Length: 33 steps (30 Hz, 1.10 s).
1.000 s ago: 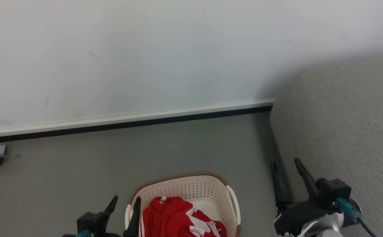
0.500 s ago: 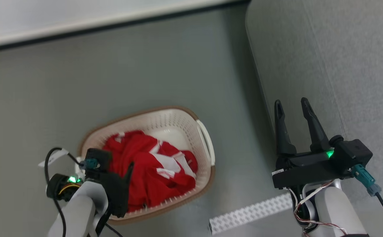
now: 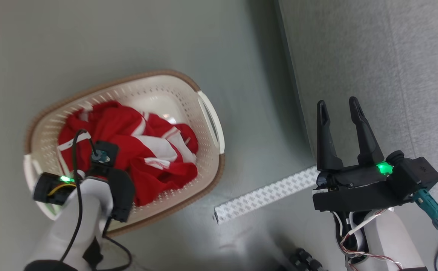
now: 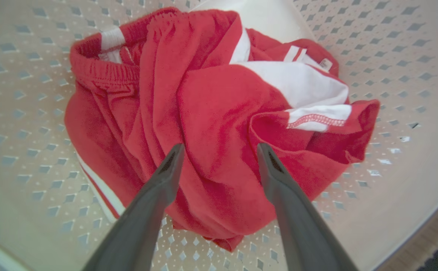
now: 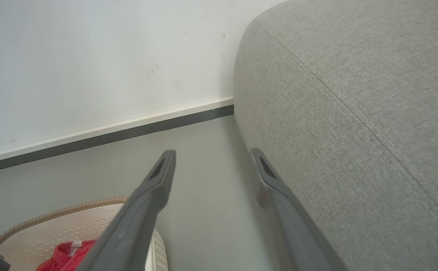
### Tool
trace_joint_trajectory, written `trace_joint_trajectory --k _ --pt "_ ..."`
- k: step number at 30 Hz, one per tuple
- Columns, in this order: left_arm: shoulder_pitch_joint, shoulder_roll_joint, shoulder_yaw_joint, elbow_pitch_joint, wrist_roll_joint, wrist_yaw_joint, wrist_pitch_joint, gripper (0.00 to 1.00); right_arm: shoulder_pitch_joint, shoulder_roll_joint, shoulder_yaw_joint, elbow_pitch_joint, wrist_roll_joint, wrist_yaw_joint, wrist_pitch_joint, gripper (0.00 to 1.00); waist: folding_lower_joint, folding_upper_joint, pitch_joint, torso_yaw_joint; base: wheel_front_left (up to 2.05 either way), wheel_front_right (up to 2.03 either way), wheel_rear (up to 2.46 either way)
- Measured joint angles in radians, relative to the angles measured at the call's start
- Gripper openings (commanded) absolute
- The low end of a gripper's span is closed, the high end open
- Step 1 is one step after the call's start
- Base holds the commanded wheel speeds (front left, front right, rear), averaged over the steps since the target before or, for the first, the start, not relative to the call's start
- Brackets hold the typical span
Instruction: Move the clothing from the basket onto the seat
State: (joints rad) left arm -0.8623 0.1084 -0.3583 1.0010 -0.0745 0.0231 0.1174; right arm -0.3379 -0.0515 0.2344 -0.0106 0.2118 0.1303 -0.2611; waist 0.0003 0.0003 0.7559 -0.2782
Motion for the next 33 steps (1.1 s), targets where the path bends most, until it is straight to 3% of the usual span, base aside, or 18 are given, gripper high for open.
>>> trace_joint_trajectory --k 6,11,12,13,14,26,33 --pt "-0.049 0.039 -0.037 0.085 0.070 0.124 0.044 1.00 0.025 0.001 0.029 -0.037 0.014 0.000 0.000 1.00 -0.0001 -0.0001 0.083 -0.025 0.00 0.00 0.00" --pt "-0.086 0.050 -0.052 0.126 0.081 0.144 0.017 1.00 0.050 0.001 0.051 -0.067 0.020 0.000 0.000 1.00 -0.0002 -0.0001 0.130 -0.048 0.00 0.00 0.00" --pt "-0.089 0.050 -0.051 0.128 0.076 0.135 0.009 0.64 0.053 0.001 0.054 -0.068 0.020 0.000 0.000 1.00 -0.0002 -0.0001 0.136 -0.051 0.00 0.00 0.00" --pt "-0.091 0.049 -0.053 0.129 0.074 0.127 -0.009 0.16 0.057 0.001 0.056 -0.067 0.020 0.000 0.000 1.00 -0.0002 -0.0001 0.141 -0.054 0.00 0.00 0.00" --pt "-0.094 0.048 -0.056 0.133 0.074 0.119 -0.018 0.00 0.059 0.001 0.058 -0.065 0.021 0.000 0.000 1.00 -0.0002 -0.0002 0.146 -0.056 0.00 0.00 0.00" --pt "-0.094 0.004 -0.020 0.176 -0.012 0.083 -0.163 0.00 0.034 0.001 0.067 -0.011 0.014 0.000 0.000 1.00 -0.0003 -0.0003 0.082 -0.056 0.00 0.00 0.00" --pt "-0.044 -0.036 -0.003 0.183 -0.077 0.019 -0.283 0.00 0.041 0.002 0.053 0.072 -0.046 0.000 0.000 1.00 -0.0004 -0.0004 -0.020 -0.030 0.00 0.00 0.00"
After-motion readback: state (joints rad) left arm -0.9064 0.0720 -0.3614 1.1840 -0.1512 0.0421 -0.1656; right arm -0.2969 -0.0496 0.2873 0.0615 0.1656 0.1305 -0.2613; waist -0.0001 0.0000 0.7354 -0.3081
